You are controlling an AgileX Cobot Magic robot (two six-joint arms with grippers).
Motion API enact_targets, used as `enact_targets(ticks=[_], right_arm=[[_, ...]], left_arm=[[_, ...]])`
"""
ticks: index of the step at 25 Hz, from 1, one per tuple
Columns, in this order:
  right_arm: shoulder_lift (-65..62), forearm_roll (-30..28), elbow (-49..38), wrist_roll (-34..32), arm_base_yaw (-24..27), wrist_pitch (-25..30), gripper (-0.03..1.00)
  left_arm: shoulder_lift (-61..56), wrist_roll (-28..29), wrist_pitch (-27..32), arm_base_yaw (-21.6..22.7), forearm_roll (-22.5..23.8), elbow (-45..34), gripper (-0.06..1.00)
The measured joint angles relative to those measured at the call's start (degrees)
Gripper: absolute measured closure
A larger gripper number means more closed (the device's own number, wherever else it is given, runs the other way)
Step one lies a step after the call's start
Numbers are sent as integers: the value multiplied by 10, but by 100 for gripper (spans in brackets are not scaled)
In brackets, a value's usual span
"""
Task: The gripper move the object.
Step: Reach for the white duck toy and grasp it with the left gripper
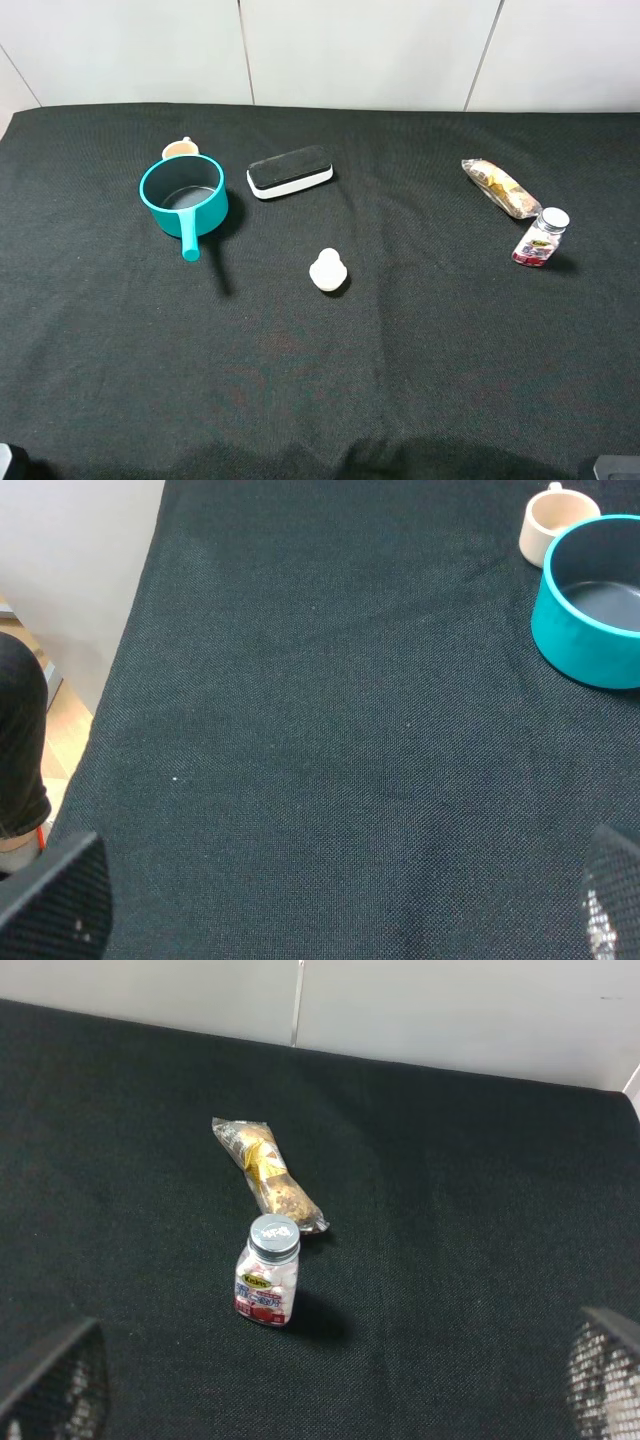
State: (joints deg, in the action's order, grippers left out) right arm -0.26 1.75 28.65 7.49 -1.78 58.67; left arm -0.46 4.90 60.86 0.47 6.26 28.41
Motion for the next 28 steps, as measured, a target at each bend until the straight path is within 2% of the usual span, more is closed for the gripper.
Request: enact_targets(ticks=[28], right_arm=[[0,0,0,0,0,0,27]], left_arm=[[0,0,0,0,0,0,-5]])
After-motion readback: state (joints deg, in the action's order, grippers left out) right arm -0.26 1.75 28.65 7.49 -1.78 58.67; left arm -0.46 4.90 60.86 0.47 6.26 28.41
